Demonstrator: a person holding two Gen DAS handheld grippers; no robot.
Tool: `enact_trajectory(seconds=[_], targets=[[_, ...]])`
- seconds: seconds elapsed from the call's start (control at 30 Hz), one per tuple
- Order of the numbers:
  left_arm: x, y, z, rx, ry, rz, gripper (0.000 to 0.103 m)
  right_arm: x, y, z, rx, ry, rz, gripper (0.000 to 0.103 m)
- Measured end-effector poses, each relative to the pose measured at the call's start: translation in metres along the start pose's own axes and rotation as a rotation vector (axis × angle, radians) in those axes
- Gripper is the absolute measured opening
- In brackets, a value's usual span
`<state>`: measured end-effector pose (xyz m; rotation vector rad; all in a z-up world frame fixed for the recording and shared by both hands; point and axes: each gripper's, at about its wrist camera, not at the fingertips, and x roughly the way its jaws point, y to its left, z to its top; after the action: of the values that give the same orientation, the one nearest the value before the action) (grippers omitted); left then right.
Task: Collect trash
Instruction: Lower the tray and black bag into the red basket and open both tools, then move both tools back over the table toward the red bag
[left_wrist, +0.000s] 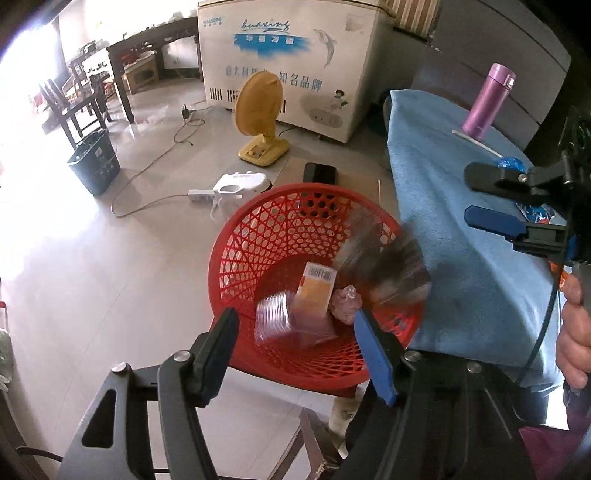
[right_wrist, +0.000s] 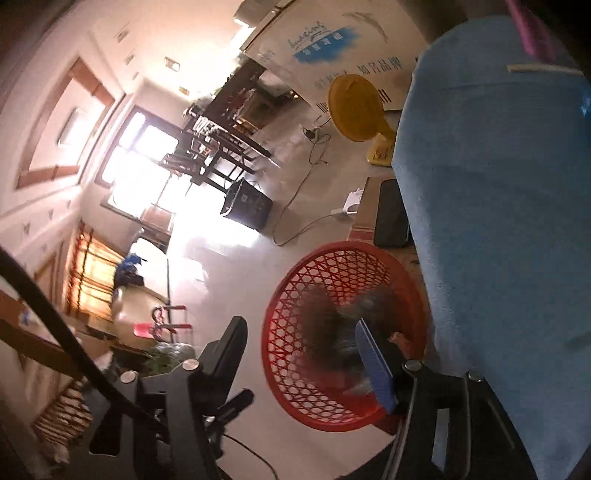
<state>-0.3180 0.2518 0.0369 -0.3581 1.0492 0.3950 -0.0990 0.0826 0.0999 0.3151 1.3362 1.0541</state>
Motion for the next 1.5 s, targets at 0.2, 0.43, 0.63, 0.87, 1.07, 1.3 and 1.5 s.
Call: enact_trajectory(seconds=[0.2, 0.43, 0.63, 0.87, 1.07, 1.3, 1.5], targets=[[-0.004, 0.01, 0.001, -0.03, -0.003, 0.0, 0.066, -0.016, -0.001, 0.0, -0.013, -0.073, -0.021, 0.065], [-0.009, -0.014, 0.006, 0.016, -0.019, -0.028, 0.068, -0.056, -0.019, -0.01, 0.002, -0.136, -0.075, 0.065], [-0.006, -0.056, 0.009, 0.101, -0.005, -0.081, 0.068, -0.097, -0.055, -0.032, 0.078, -0.189, -0.099, 0.065], [-0.007, -0.108, 0.007, 0.189, 0.018, -0.134, 0.068, -0.163, -0.106, -0.067, 0.195, -0.268, -0.143, 0.065], [-0.007, -0.169, 0.014, 0.314, 0.029, -0.189, 0.068, -0.226, -0.153, -0.097, 0.325, -0.386, -0.172, 0.065], [-0.018, -0.257, 0.041, 0.454, -0.028, -0.292, 0.069, -0.288, -0.187, -0.121, 0.425, -0.545, -0.188, 0.065], [-0.025, -0.293, 0.062, 0.423, -0.01, -0.358, 0.069, -0.311, -0.195, -0.107, 0.367, -0.585, -0.249, 0.065]])
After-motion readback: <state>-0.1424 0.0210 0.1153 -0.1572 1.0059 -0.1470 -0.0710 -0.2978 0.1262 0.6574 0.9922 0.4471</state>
